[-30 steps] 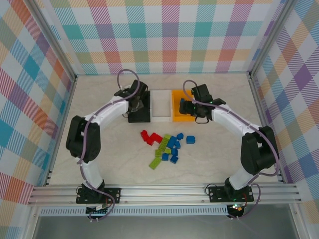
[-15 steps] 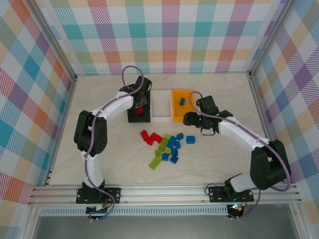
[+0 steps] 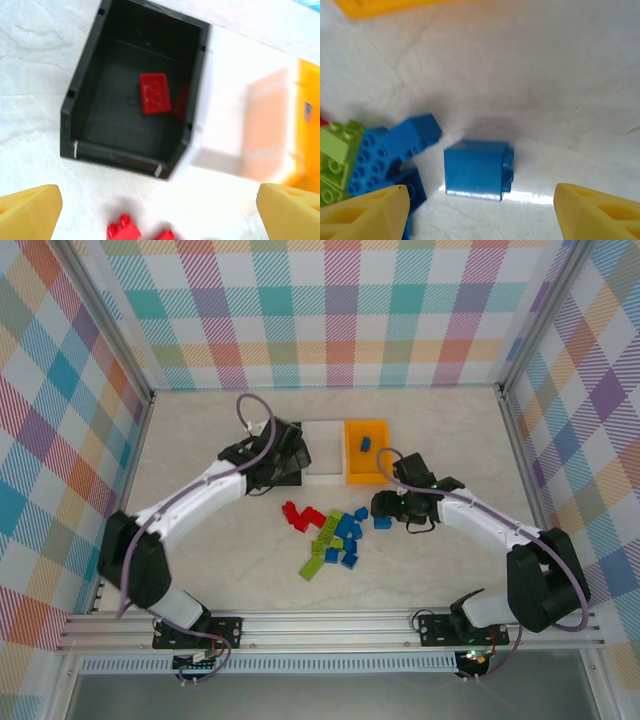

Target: Sort the legos into containers by color

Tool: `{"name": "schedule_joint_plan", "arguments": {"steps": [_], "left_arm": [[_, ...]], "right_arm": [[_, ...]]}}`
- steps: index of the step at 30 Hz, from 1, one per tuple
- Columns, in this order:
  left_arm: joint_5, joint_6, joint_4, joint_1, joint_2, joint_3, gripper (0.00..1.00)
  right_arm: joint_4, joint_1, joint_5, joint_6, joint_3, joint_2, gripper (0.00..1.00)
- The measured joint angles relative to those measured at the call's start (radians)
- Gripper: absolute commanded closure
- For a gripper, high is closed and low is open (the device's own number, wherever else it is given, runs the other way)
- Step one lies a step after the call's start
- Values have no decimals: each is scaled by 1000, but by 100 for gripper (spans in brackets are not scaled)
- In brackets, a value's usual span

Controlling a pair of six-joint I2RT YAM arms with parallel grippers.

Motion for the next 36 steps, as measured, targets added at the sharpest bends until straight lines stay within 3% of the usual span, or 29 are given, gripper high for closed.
{"name": "schedule_joint_plan", "arguments": {"steps": [4,11,18,24,30,36], "left_arm": [[12,-9,20,-47,-123,-139,0],[12,-38,3,-61,-200,-301,0],[11,-57,2,-67,-295,-366,0],[11,-71,-7,-68,-327,-401,0],[11,-72,-23,-68,-333,-402,0],[12,-72,-24,-68,-335,-403,0]], "right_arm": [[-10,40,21,0,-8,24,22],[16,67,74,5,-8,145,29],[36,74,105,21,-2,195,38],[62,74,116,16,5,199,57],[77,74,120,9,21,148,61],[19,44,119,-47,286,158,59]]}}
